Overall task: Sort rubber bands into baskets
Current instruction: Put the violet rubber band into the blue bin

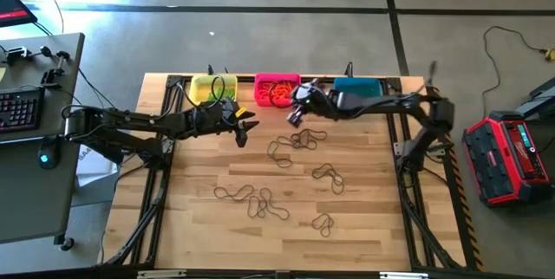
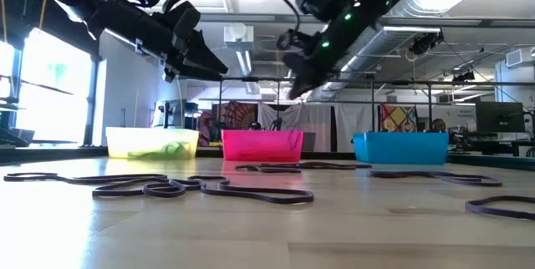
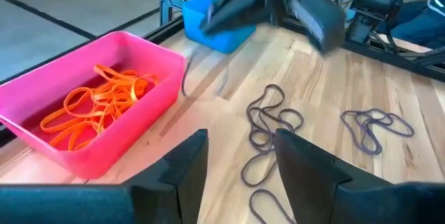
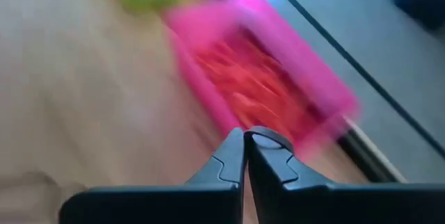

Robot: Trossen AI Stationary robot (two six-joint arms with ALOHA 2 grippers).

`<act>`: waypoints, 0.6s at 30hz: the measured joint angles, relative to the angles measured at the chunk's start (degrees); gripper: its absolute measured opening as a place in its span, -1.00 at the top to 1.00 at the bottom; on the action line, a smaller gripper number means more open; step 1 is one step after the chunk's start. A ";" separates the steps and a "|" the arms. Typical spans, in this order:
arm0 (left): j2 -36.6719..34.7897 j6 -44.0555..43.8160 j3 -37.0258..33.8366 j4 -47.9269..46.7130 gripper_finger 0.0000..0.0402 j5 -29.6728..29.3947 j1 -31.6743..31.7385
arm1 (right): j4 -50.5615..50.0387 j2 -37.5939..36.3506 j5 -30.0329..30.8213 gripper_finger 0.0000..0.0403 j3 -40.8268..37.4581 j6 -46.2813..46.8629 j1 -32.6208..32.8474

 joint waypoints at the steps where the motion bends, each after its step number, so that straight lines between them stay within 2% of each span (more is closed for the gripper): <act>1: 0.00 -0.06 0.00 -0.04 0.20 0.00 -0.01 | -3.43 -1.42 1.29 1.00 0.00 -0.12 -0.58; 12: 0.00 -0.61 0.00 -0.01 0.20 0.09 -0.35 | -28.74 -15.05 18.73 1.00 0.00 3.36 -8.64; 15: 0.00 -0.63 0.00 0.02 0.20 0.13 -0.39 | -31.02 -16.39 20.43 1.00 -0.27 4.64 -11.58; 18: 0.00 -0.61 0.00 -0.06 0.20 0.19 -0.41 | -27.75 -17.21 19.64 1.00 -4.07 3.46 -14.22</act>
